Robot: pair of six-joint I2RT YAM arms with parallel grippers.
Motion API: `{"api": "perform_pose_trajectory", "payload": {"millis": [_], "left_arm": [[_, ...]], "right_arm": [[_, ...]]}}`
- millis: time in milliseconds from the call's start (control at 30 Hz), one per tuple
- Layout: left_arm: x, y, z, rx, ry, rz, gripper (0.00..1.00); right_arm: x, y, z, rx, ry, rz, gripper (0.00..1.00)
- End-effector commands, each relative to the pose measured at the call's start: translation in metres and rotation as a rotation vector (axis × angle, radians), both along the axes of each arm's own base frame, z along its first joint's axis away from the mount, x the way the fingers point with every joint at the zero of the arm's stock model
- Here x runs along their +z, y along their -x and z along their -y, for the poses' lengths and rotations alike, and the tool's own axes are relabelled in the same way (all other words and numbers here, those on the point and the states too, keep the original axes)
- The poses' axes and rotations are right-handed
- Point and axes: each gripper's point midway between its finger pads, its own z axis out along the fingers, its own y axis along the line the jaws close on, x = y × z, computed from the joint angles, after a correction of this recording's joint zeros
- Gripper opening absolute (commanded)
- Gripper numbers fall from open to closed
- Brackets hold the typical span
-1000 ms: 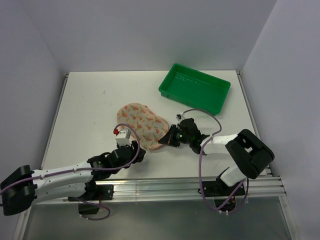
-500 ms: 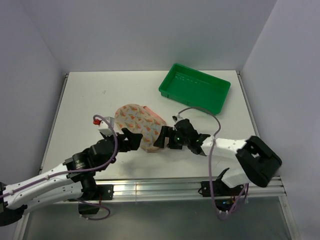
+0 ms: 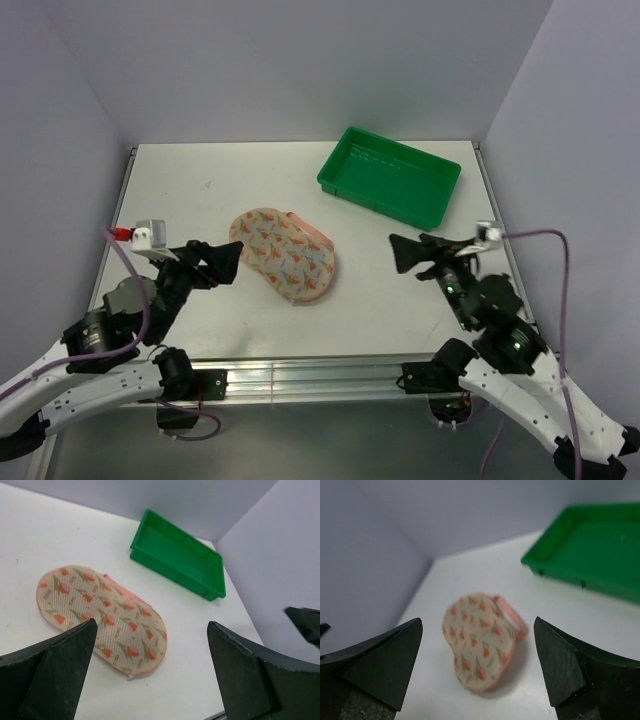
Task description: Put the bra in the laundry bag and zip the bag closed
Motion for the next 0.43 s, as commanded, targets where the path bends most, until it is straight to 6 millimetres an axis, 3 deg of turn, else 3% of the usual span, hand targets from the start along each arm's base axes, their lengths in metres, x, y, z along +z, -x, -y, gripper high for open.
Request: {"api": "perform_pose_trajectory", "payload": {"millis": [0,133,400], "left_arm": [[0.028,0.000,-0.022,0.053,-0.046,0.049,0.99],[0.033,-0.001,-0.026,0.059,-0.072,0.078,0.99],[0.010,-0.006,-0.026,0.111,-0.087,0.018,0.99]], "right_arm": [[0.051,0.013,0.051,-0.159,-0.062,0.193,1.00],[0.056,0.017,0.071,-0.234,-0.092,0.235,1.00],[0.032,0.006,0.060,-0.232,-0.057,0.171,1.00]]}}
